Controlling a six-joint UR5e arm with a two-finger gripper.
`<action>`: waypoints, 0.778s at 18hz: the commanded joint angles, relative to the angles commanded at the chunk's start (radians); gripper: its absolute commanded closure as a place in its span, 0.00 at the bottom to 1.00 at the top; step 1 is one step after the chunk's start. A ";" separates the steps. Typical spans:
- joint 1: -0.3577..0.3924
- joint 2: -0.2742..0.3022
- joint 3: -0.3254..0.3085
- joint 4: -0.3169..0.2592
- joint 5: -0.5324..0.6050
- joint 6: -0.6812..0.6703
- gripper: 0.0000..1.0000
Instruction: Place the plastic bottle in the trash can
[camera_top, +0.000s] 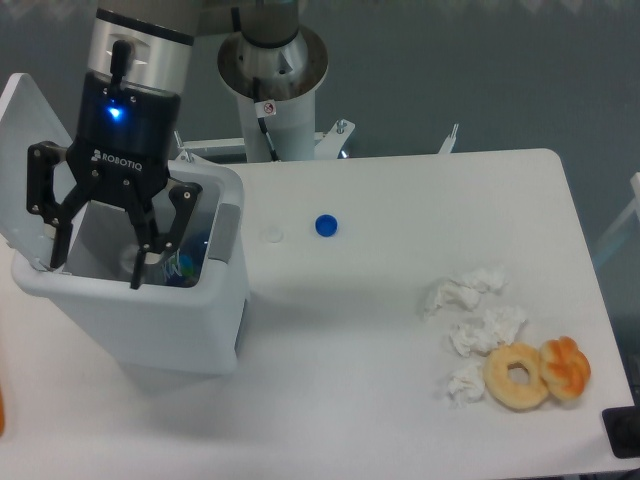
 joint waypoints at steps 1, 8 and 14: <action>0.009 -0.002 0.000 0.000 0.000 0.003 0.00; 0.175 -0.008 -0.063 -0.044 0.087 0.041 0.00; 0.330 -0.009 -0.095 -0.147 0.089 0.314 0.00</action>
